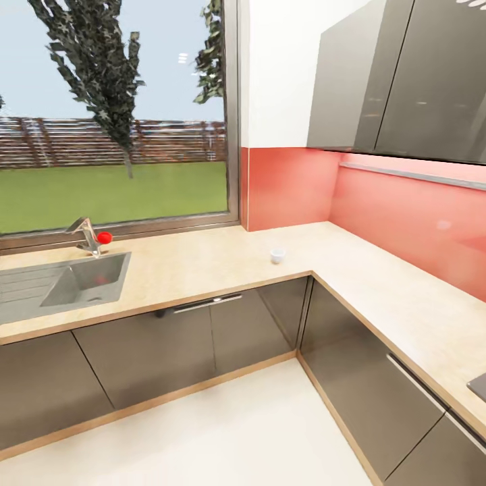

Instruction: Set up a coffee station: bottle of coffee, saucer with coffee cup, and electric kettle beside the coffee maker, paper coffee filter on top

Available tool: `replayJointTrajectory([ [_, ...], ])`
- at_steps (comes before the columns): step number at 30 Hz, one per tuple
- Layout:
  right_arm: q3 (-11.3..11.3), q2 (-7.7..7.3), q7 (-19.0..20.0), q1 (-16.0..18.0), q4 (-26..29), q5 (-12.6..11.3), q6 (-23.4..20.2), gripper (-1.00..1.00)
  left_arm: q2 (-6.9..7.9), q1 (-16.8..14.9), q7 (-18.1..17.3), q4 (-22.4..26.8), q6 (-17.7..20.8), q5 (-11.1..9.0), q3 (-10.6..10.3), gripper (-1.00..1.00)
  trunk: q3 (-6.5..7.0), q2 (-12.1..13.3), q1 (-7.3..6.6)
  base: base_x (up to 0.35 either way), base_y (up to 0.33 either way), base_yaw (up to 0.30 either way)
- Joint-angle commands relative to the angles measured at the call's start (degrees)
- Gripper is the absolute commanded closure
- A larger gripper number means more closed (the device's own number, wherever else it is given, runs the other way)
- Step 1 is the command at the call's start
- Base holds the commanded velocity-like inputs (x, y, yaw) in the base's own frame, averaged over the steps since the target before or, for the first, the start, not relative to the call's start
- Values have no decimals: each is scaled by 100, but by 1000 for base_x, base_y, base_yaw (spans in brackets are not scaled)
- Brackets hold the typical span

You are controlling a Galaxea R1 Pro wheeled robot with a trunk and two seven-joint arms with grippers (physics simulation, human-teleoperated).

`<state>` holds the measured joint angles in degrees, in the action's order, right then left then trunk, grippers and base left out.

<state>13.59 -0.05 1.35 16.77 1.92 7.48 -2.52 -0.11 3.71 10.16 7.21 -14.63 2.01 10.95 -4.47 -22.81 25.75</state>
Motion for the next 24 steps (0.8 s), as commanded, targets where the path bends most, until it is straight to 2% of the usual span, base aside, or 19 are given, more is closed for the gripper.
replayJointTrajectory([
  [1,47,-3,16,2,16,60,-24,-100,0,0,12,6,-4,30,6,-100,-11,-11,3,0,0,6],
  [9,81,-38,26,2,361,45,-27,-100,32,-9,12,0,22,61,-23,-100,-11,-11,3,0,0,1],
  [10,78,-29,15,2,1158,43,-15,-100,195,-16,30,-1,18,50,-10,-100,-11,-11,3,0,0,0],
  [13,70,-11,16,2,1670,42,18,-100,237,-19,56,-1,24,32,4,-100,-11,-11,3,0,0,0],
  [16,60,17,25,2,2169,36,380,-100,264,-19,76,-1,21,13,28,-100,-11,-11,3,0,0,0],
  [21,49,61,45,2,2702,35,1127,-100,260,-13,82,-6,7,-5,43,-100,-11,-11,3,0,0,0],
  [24,48,91,59,2,3083,35,1265,-100,258,-12,82,-24,16,-13,47,-100,-11,-11,3,0,0,0],
])
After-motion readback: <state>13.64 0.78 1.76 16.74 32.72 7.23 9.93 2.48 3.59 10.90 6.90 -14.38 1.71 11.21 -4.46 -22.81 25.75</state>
